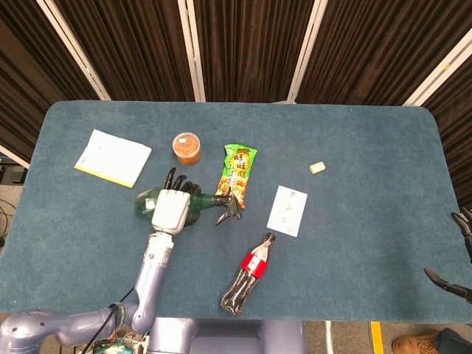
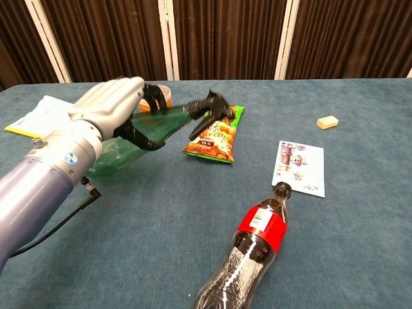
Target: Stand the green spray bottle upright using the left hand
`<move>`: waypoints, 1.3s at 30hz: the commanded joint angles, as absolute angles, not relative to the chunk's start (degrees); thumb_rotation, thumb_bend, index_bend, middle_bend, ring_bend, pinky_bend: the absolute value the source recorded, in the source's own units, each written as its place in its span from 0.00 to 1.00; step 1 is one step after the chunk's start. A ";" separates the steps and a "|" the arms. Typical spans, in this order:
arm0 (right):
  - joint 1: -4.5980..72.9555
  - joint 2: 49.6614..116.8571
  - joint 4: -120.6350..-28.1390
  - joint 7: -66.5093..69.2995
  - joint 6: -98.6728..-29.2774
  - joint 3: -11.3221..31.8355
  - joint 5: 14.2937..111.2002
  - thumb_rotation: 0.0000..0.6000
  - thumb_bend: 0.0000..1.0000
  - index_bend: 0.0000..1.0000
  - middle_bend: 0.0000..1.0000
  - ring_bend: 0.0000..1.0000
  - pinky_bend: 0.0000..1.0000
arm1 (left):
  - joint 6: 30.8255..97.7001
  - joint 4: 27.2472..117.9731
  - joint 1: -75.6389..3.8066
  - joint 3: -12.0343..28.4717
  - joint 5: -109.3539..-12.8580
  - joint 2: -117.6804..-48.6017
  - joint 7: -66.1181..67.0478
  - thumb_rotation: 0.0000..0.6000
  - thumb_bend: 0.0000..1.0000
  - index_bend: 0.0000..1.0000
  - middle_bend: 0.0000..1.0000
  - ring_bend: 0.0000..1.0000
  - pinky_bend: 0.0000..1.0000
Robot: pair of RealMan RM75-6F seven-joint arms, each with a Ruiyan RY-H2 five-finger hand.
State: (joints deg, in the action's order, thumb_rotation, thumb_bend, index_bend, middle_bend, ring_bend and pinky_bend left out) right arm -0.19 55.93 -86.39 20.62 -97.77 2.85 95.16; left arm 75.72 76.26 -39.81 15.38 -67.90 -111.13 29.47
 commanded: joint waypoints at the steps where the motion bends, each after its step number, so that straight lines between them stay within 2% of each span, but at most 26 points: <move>1: 0.11 55.49 -86.34 22.18 -97.34 2.35 95.94 1.00 0.18 0.00 0.00 0.00 0.00 | 77.78 80.17 -37.79 16.62 -70.42 -109.79 21.86 1.00 0.62 0.78 0.45 0.20 0.03; 9: 0.63 55.22 -85.94 23.33 -96.65 1.89 96.68 1.00 0.18 0.00 0.00 0.00 0.00 | 82.79 84.32 -33.38 17.43 -73.38 -109.47 5.86 1.00 0.62 0.78 0.51 0.22 0.03; 17: 1.15 55.44 -86.13 22.41 -95.72 1.39 97.32 1.00 0.18 0.00 0.00 0.00 0.00 | 85.65 89.73 -28.80 17.25 -75.28 -106.75 -7.49 1.00 0.60 0.77 0.50 0.22 0.03; 23: 1.31 54.98 -85.74 23.94 -95.92 0.98 98.02 1.00 0.18 0.00 0.00 0.00 0.00 | 90.20 88.27 -25.21 15.66 -77.88 -108.12 -16.79 1.00 0.60 0.77 0.50 0.22 0.03; 33: 1.65 55.39 -86.27 22.17 -95.37 0.76 98.17 1.00 0.18 0.00 0.00 0.00 0.00 | 89.93 85.28 -20.72 9.98 -80.12 -106.53 -26.84 1.00 0.59 0.76 0.49 0.22 0.03; 39: 1.43 55.37 -86.52 21.80 -95.81 0.61 98.27 1.00 0.18 0.00 0.00 0.00 0.00 | 90.64 80.53 -19.29 8.28 -82.23 -106.76 -30.74 1.00 0.58 0.75 0.49 0.22 0.03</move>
